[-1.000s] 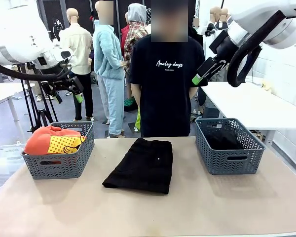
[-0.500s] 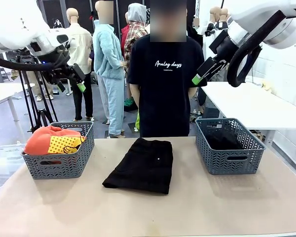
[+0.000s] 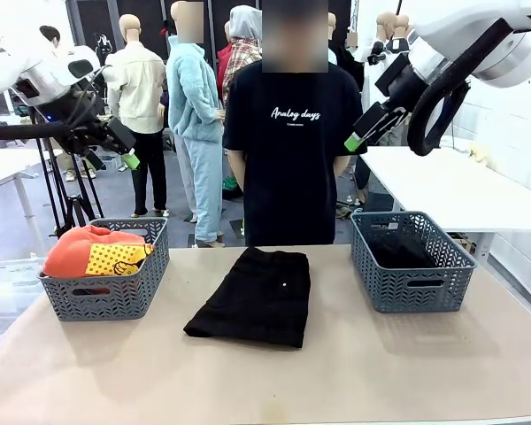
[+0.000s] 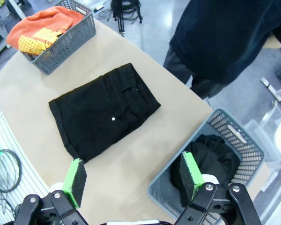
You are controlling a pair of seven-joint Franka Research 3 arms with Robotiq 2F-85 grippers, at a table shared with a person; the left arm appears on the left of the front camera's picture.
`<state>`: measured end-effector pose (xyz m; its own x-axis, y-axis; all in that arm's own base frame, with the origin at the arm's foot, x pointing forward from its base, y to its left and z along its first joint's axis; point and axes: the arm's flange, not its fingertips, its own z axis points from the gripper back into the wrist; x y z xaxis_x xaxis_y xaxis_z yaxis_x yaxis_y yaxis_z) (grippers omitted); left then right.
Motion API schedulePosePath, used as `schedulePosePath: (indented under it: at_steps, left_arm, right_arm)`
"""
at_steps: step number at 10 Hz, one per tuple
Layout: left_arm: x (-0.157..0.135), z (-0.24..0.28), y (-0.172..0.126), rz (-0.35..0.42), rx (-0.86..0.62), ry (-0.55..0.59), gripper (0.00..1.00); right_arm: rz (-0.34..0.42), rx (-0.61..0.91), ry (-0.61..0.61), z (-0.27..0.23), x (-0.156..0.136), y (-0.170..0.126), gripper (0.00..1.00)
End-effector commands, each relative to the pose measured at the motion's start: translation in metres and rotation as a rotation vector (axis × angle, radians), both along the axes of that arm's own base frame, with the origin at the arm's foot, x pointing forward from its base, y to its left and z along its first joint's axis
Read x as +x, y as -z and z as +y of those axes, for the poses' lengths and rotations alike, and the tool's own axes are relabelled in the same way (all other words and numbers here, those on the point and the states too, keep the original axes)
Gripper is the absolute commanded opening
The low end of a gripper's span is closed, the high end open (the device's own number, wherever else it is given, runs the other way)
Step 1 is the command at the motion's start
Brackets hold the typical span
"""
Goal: Sort the tops and bottoms.
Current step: Lift clothes from the center of the table with your right hand.
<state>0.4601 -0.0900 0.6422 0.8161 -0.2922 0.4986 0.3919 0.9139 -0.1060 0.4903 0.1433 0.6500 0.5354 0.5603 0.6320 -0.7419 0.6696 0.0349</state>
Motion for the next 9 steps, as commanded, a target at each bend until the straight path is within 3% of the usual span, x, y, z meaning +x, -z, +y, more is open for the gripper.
schedulePosePath:
  at_steps: [1,2,3,6,7,8,9]
  left_arm:
    - [-0.006,0.001,0.005,-0.028,-0.035,0.046,1.00]
    - [0.006,0.002,0.014,0.024,0.010,0.031,1.00]
    - [-0.002,-0.003,-0.001,-0.006,-0.004,0.013,1.00]
    - [-0.002,-0.003,-0.001,-0.006,-0.004,0.013,1.00]
    - [-0.002,-0.003,-0.001,-0.006,-0.004,0.013,1.00]
    - [-0.002,-0.003,-0.001,-0.006,-0.004,0.013,1.00]
    - [-0.002,-0.003,-0.001,-0.006,-0.004,0.013,1.00]
  right_arm:
    - [0.001,-0.001,0.000,0.001,-0.001,0.001,1.00]
    - [0.001,-0.001,0.000,0.001,-0.001,0.001,1.00]
    - [0.001,-0.001,0.000,0.001,-0.001,0.001,1.00]
    - [0.000,0.000,0.000,0.000,0.000,0.000,1.00]
    - [-0.064,-0.005,-0.040,0.011,-0.009,0.005,1.00]
    - [-0.002,0.025,-0.143,0.039,-0.002,0.011,1.00]
    - [0.055,0.022,-0.170,0.063,0.018,0.023,1.00]
